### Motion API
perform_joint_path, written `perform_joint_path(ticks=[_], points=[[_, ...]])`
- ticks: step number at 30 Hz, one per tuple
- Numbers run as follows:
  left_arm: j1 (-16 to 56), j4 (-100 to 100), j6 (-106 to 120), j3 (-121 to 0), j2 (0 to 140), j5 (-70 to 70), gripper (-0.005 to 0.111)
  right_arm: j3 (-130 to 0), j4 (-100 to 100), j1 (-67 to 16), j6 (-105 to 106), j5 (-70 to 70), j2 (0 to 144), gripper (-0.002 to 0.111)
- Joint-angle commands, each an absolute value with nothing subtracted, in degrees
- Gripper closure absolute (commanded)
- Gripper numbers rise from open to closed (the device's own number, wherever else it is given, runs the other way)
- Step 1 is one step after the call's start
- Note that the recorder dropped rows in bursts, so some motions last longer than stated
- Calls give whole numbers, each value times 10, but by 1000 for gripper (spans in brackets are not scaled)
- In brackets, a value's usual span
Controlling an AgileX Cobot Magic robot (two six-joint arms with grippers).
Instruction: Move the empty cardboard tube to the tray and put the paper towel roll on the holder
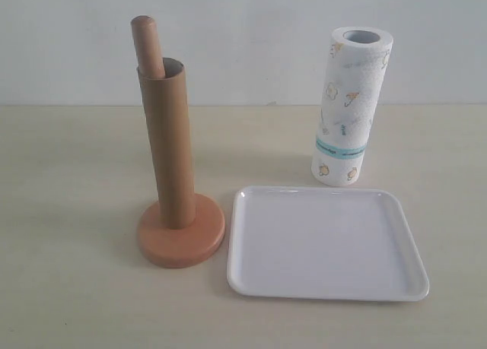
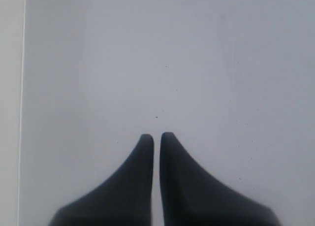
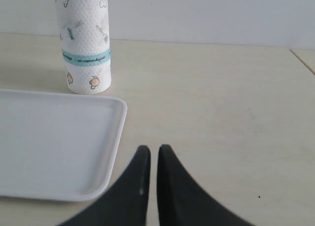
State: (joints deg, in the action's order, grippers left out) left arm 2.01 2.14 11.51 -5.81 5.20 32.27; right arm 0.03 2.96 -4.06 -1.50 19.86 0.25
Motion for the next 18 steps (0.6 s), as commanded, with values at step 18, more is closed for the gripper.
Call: perform_joint_path(ticks=[18], points=[[19,20,40,-161,418,374,103,0,33,-40,-13,191,0,103]])
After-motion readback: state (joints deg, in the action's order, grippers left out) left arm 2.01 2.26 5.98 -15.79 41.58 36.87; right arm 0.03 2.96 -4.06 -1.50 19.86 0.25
